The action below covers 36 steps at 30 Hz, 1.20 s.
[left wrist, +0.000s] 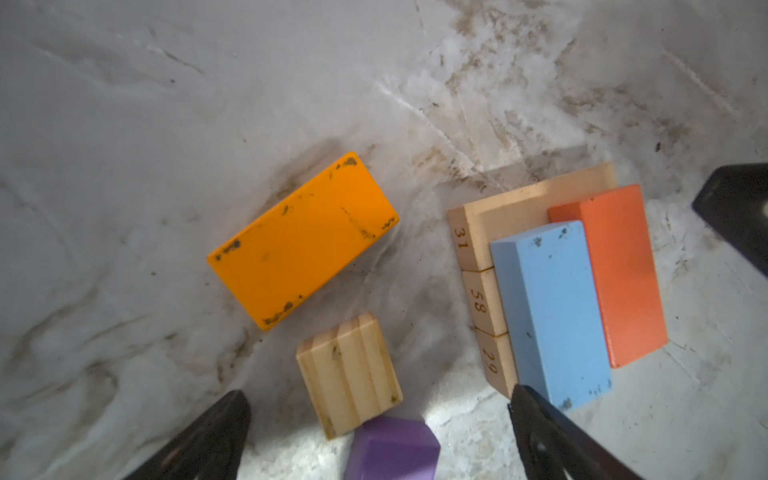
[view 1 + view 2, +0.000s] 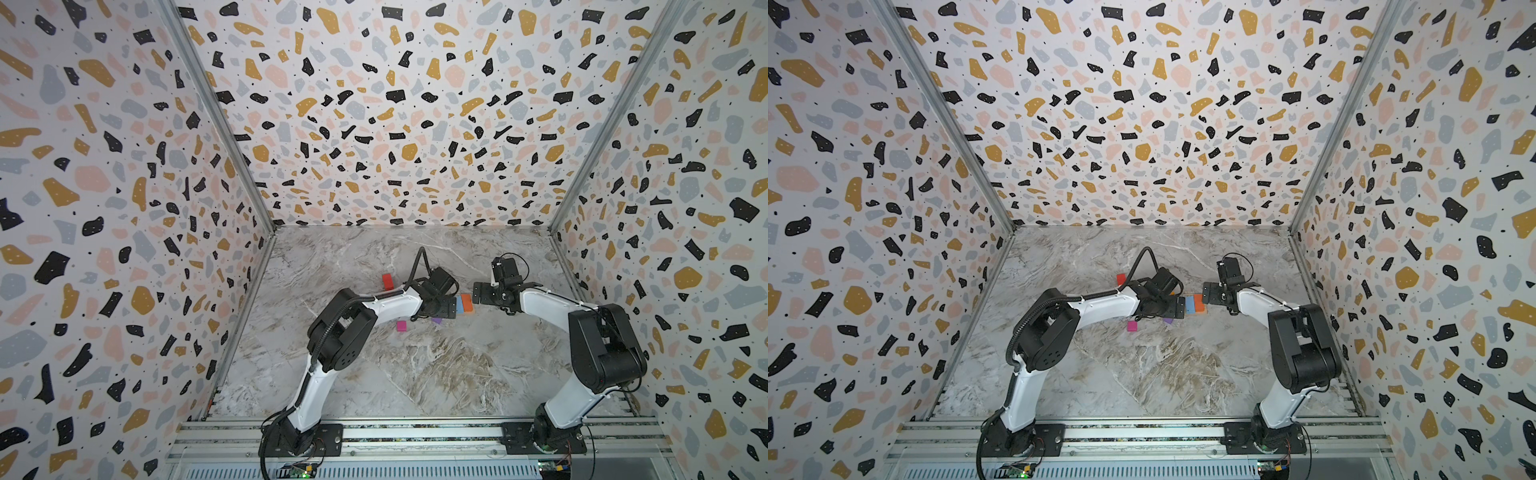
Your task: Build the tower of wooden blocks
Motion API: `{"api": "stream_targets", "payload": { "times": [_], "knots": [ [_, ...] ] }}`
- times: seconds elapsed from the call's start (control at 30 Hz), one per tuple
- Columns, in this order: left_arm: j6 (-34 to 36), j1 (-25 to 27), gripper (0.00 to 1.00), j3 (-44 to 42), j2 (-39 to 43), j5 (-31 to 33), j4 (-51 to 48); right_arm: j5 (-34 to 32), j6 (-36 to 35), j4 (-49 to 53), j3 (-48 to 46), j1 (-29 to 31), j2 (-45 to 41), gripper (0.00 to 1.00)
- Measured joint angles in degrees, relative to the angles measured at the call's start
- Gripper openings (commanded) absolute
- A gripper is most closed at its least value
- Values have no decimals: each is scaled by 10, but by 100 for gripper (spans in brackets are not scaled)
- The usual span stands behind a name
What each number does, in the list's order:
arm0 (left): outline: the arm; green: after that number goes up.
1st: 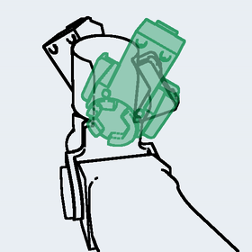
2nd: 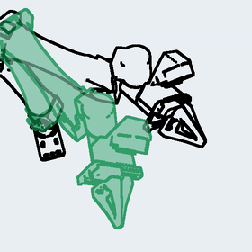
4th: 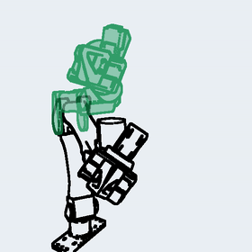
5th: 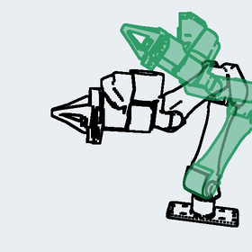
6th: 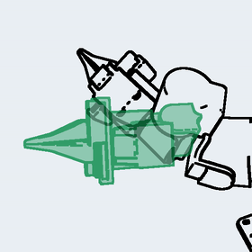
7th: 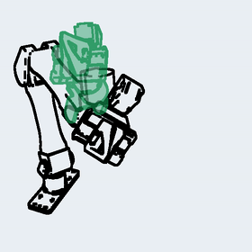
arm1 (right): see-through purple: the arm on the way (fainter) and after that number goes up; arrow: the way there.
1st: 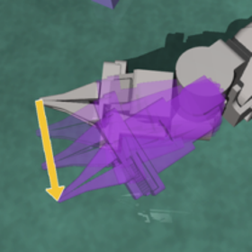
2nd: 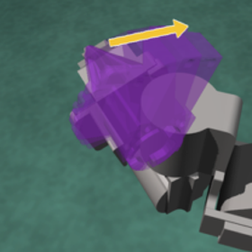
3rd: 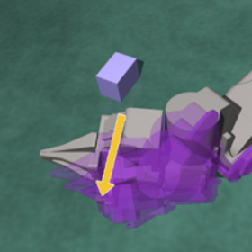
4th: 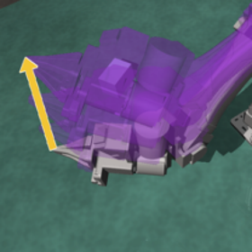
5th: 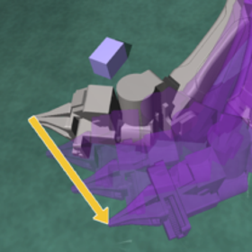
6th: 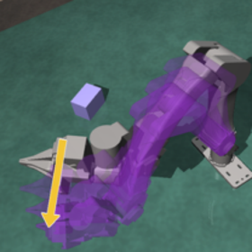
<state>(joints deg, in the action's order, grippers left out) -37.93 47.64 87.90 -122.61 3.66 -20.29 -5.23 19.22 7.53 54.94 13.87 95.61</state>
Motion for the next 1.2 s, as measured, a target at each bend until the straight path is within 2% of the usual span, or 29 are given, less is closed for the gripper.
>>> {"api": "stream_targets", "payload": {
  "times": [0.4, 0.73, 1.2],
  "knots": [
    [23, -17, 100, 0, 0, 3, -8, 19, 3, 39, -3, 0, -52, 99],
    [43, -29, 100, 0, 0, -13, -3, 60, 13, 80, -60, 6, -112, 99],
    [56, -33, 100, -7, 1, -34, 19, 63, 30, 86, -98, 54, -114, 99]
  ]
}}
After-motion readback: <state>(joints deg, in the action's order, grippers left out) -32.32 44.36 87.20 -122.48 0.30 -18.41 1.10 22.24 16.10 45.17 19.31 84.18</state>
